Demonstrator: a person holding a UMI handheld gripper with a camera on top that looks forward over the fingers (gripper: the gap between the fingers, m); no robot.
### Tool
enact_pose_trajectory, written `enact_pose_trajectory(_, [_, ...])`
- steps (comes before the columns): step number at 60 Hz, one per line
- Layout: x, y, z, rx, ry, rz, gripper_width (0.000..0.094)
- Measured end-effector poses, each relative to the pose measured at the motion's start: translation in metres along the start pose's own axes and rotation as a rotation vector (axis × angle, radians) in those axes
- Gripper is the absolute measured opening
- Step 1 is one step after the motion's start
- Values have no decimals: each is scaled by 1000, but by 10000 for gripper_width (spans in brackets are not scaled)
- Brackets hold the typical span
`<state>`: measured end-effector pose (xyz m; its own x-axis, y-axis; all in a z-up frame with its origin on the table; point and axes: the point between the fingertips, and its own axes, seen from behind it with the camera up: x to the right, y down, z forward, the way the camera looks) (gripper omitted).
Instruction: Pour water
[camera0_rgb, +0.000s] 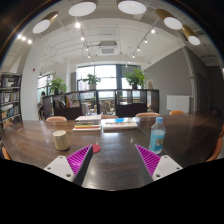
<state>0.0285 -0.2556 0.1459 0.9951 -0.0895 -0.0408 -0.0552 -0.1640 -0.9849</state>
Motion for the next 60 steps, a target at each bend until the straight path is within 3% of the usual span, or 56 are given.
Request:
enact_pose_trajectory(5, [64, 27, 27, -26, 45, 15, 843])
enact_pose_trajectory(16, [165, 30, 71, -27, 164, -9, 829])
enact_pose_trajectory(37, [226, 19, 181, -24, 213, -65, 838])
enact_pose_trajectory(43, [224, 20, 203, -14, 190, -46, 734])
enact_pose_trajectory(47, [222, 25, 212, -16, 179, -43, 504])
enact_pose_trajectory(52, [220, 21, 211, 4, 177, -60, 471])
enact_pose_trajectory(60, [220, 18, 214, 3, 180, -84, 327])
